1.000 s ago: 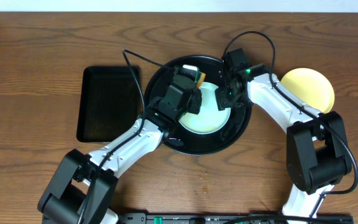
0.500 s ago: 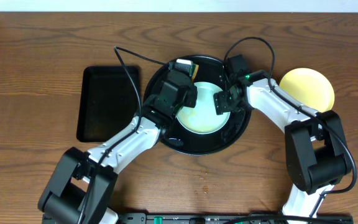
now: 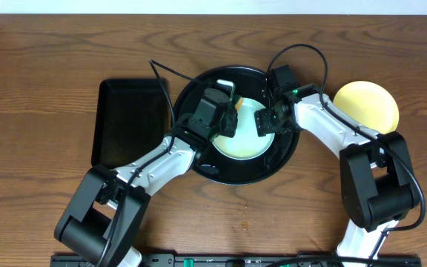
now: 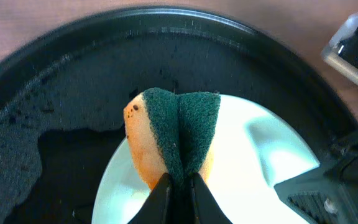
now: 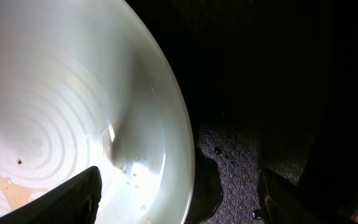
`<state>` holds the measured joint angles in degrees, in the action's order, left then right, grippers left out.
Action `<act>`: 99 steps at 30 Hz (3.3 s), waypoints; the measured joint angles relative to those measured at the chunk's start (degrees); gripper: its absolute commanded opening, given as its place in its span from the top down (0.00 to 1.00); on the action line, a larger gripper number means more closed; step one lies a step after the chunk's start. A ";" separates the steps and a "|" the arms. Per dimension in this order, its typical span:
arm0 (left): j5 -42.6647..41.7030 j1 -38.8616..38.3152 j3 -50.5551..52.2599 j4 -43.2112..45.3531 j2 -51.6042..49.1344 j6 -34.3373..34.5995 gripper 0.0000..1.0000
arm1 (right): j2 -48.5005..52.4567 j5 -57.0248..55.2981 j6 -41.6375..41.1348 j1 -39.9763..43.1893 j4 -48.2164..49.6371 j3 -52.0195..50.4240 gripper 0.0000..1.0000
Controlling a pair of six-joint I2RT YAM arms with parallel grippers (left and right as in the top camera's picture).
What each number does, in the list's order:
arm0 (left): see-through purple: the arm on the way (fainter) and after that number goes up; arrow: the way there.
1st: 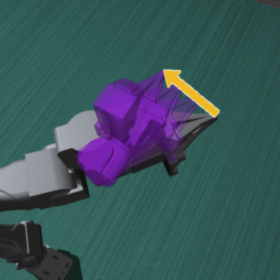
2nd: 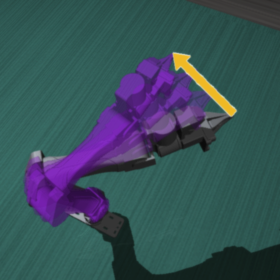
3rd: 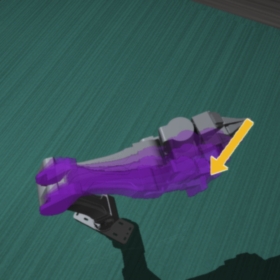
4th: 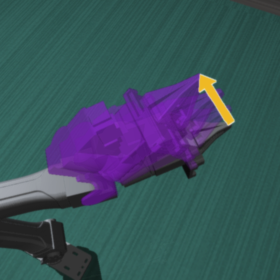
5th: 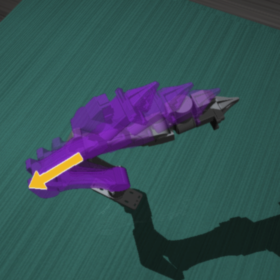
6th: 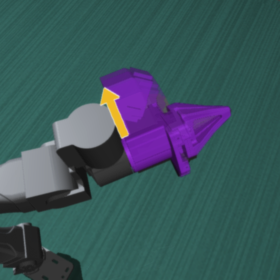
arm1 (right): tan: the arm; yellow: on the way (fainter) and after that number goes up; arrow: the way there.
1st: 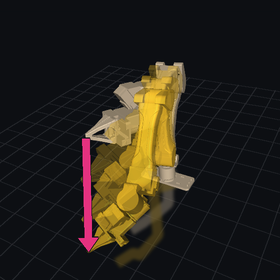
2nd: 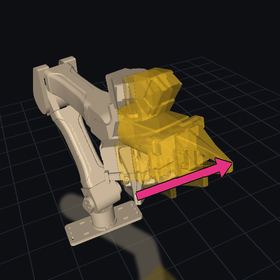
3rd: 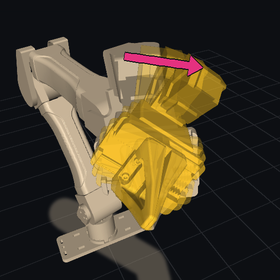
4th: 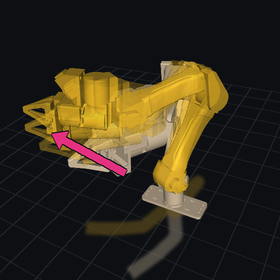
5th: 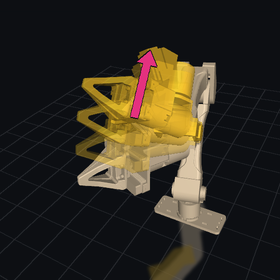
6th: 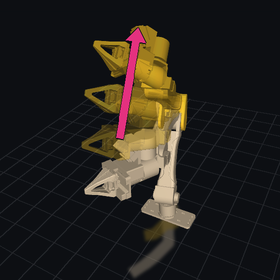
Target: Clean dirty plates on tray and stack at the side
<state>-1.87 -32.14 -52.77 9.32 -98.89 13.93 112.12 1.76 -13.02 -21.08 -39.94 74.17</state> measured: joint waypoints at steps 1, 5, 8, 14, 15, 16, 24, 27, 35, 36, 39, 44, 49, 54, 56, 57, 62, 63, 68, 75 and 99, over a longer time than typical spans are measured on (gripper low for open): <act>-0.42 0.00 0.00 -0.83 0.00 0.11 0.88 | 0.00 0.00 0.00 0.00 -0.02 0.00 0.22; -2.54 -0.17 -0.07 -5.66 -0.02 0.83 0.93 | 0.00 0.00 0.00 0.00 -0.02 0.00 0.22; -3.34 -0.83 -0.07 -7.93 -0.02 1.42 0.65 | 0.00 0.00 0.00 0.00 -0.02 0.00 0.22; -4.22 -2.45 -0.09 -6.10 -0.02 2.36 0.45 | 0.00 0.00 0.00 0.00 -0.04 0.00 0.22; -4.24 -2.60 -0.11 -5.16 -0.02 2.12 0.43 | 0.00 0.00 0.00 0.00 -0.07 0.00 0.22; -4.24 -2.60 -0.15 -4.55 -0.02 2.14 0.42 | 0.00 0.00 0.00 0.00 -0.04 0.00 0.22; -2.97 -2.58 -0.31 -4.59 -0.72 2.10 0.36 | 0.00 0.00 0.00 0.00 -0.09 0.00 0.22; -2.60 -2.58 -0.31 -4.92 -2.80 1.88 0.32 | 0.00 0.00 0.00 0.00 -0.09 0.00 0.22; -1.99 -2.58 -0.31 -5.25 -6.43 -0.46 0.67 | 0.00 0.00 0.00 0.00 -0.09 0.00 0.22; -1.99 -2.58 -0.31 -5.22 -6.58 -0.22 0.75 | 0.00 0.00 0.00 0.00 -0.09 0.00 0.22; -1.68 -2.58 -0.31 -3.67 -6.62 -0.74 0.92 | 0.00 0.00 0.00 0.00 -0.09 0.00 0.22; -1.60 -2.58 -0.31 0.17 -6.58 -1.77 0.93 | 0.00 0.00 0.00 0.00 -0.07 0.00 0.22; -1.62 -2.58 -0.31 2.99 -4.55 -2.40 0.93 | 0.00 0.00 0.00 0.00 -0.13 0.00 0.21; -0.22 -2.58 -0.31 4.02 -1.16 -2.54 0.92 | 0.00 0.00 -0.04 0.00 0.22 -0.02 0.18; 1.27 -2.58 -0.31 4.96 -0.92 -2.67 0.92 | 0.00 0.00 -0.13 0.00 0.68 -0.17 0.18; 1.99 -2.58 -0.31 5.66 -0.92 -2.73 0.93 | 0.00 0.00 -0.15 0.00 1.03 -0.37 0.18; 3.61 -1.64 -0.31 9.62 0.39 -3.17 0.92 | 0.00 0.00 -0.37 0.00 2.89 -2.32 0.32; 3.67 -1.09 -0.31 9.64 1.16 -3.26 0.92 | 0.00 -0.13 -0.37 0.00 3.19 -2.64 0.41; 3.91 4.98 -0.44 4.31 7.85 -3.08 0.93 | 0.00 0.04 -1.29 0.15 4.04 -3.10 0.99; -0.11 19.43 -0.74 -11.50 13.97 0.59 0.93 | -0.48 0.66 -2.08 0.28 5.01 -2.51 0.99; -11.13 43.67 -0.85 -32.02 14.88 7.28 0.91 | -20.06 -37.79 3.80 -15.63 10.12 0.00 0.99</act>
<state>-12.99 11.53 -53.63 -22.70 -84.01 21.21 92.05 -36.03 -9.21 -36.71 -29.82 74.17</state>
